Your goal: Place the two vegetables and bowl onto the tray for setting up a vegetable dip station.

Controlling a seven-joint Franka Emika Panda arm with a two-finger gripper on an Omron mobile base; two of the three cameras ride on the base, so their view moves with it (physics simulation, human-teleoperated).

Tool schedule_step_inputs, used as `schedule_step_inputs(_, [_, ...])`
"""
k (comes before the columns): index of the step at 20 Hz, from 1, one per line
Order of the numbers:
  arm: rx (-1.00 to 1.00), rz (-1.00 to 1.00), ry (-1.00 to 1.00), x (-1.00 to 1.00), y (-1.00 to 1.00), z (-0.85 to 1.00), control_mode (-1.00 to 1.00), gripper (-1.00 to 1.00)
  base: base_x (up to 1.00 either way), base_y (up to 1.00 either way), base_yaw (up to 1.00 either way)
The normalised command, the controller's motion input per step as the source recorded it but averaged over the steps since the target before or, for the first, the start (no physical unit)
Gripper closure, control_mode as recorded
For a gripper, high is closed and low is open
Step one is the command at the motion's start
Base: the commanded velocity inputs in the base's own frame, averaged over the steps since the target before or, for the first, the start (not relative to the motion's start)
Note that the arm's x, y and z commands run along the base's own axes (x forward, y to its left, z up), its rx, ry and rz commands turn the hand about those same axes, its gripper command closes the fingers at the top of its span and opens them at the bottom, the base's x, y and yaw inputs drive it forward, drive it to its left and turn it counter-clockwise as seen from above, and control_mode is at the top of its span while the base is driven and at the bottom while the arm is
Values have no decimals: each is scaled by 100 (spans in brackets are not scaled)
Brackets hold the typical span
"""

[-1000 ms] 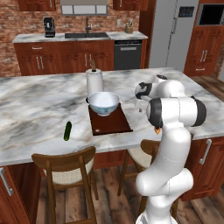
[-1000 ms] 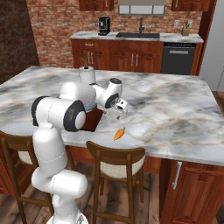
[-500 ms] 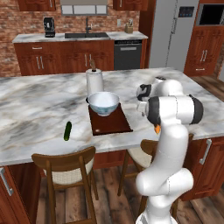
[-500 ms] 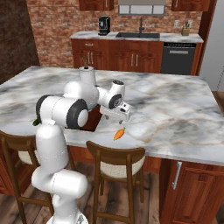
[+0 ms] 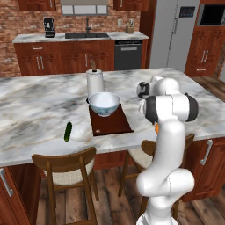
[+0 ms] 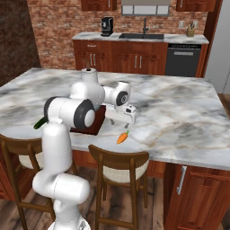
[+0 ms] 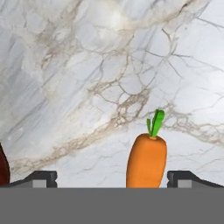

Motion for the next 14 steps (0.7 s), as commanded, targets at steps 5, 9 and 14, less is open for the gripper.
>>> schedule_step_inputs(5, [0, 0, 15, -15, -13, -7, -100, -100, 0, 0, 0])
schedule_step_inputs(9, [0, 0, 13, -14, -10, -13, -100, -100, 0, 0, 0])
schedule_step_inputs(14, [0, 0, 11, -11, -5, -22, -100, -100, 0, 0, 0])
